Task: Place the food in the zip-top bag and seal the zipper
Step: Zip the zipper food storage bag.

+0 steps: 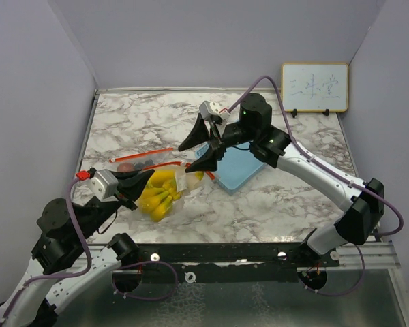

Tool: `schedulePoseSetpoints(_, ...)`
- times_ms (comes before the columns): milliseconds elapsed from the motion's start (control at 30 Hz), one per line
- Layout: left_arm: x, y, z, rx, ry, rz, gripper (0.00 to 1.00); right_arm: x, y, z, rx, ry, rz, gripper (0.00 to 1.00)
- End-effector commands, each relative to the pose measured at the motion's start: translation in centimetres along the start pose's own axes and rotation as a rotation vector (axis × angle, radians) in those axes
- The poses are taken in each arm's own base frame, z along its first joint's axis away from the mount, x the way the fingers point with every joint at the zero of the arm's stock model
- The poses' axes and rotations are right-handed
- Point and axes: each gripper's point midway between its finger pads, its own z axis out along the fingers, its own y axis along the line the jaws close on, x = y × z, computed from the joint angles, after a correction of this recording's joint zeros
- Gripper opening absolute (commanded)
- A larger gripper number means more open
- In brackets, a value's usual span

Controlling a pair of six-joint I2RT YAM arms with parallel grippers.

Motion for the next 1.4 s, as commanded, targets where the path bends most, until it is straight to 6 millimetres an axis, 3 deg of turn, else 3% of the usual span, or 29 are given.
schedulePoseSetpoints(0, -2.0, -0.4, 0.4, 0.02, -0.076, -0.013, 0.0, -1.5, 2.2, 0.0, -0.137, -0.04, -0.026, 0.61)
schedulePoseSetpoints(200, -1.9, -0.4, 0.5, 0.017, -0.083, -0.019, 0.0, -1.1, 2.4, 0.1, -0.152, -0.034, 0.015, 0.5)
schedulePoseSetpoints(667, -1.9, -0.4, 0.7, 0.02, -0.089, -0.019, 0.0, 0.4, 1.0, 1.0, -0.106, -0.016, 0.096, 0.44)
schedulePoseSetpoints(933, -1.6, -0.4, 0.7, 0.02, -0.083, -0.021, 0.0, -0.1, 1.3, 1.0, -0.129, -0.027, 0.111, 0.24)
schedulePoseSetpoints(1100, -1.8, -0.4, 0.6, 0.017, -0.091, -0.022, 0.0, 0.0, 1.2, 1.0, -0.133, -0.021, 0.123, 0.05)
schedulePoseSetpoints(1367, -3.5, 1.0, -0.9, -0.06, -0.156, -0.024, 0.0, 1.8, 0.0, 0.7, -0.023, 0.036, 0.134, 0.03)
